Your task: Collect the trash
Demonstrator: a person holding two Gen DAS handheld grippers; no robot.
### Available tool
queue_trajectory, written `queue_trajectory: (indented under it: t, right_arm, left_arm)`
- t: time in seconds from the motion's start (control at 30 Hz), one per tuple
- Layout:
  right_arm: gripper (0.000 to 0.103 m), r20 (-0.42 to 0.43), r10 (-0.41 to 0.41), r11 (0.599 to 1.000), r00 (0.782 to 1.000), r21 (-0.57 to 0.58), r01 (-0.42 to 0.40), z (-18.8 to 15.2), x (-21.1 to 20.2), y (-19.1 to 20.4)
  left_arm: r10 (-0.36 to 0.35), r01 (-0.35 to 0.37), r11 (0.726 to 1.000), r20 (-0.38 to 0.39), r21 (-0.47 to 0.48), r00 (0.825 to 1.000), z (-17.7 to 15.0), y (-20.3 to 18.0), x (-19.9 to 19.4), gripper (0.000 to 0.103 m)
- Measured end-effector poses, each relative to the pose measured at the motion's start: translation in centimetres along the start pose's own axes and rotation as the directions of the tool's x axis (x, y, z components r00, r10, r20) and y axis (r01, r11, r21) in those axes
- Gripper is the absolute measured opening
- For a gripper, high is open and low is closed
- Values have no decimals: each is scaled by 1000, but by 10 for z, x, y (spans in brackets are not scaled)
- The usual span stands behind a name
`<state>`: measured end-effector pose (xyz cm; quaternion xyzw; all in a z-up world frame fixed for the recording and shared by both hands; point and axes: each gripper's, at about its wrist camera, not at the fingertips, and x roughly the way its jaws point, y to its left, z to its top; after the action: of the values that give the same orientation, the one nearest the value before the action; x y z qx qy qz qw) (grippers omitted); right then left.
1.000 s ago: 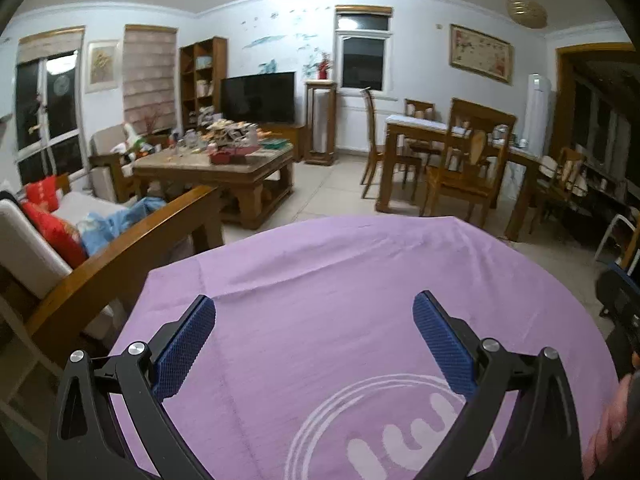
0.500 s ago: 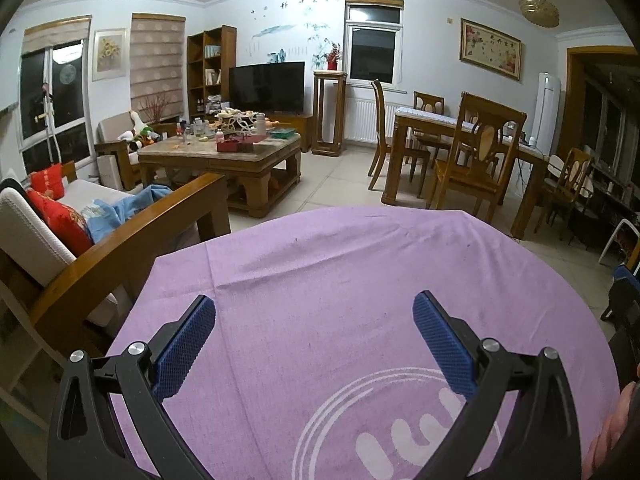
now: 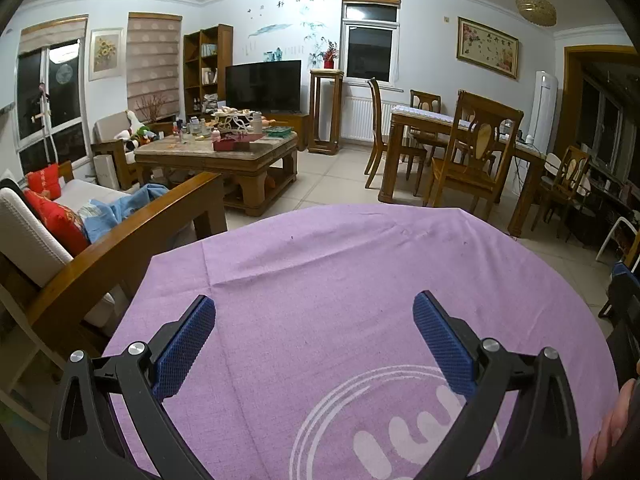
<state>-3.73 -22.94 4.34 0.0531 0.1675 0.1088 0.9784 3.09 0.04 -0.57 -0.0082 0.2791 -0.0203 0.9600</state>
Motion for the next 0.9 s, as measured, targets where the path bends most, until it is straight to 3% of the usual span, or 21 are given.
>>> queue_trajectory:
  t: [0.9]
  right_arm:
    - [98, -4, 0, 1000, 1000, 7, 0, 1, -3, 0]
  left_arm:
    - [-6, 6, 1000, -4, 4, 1000, 1, 0, 0, 98]
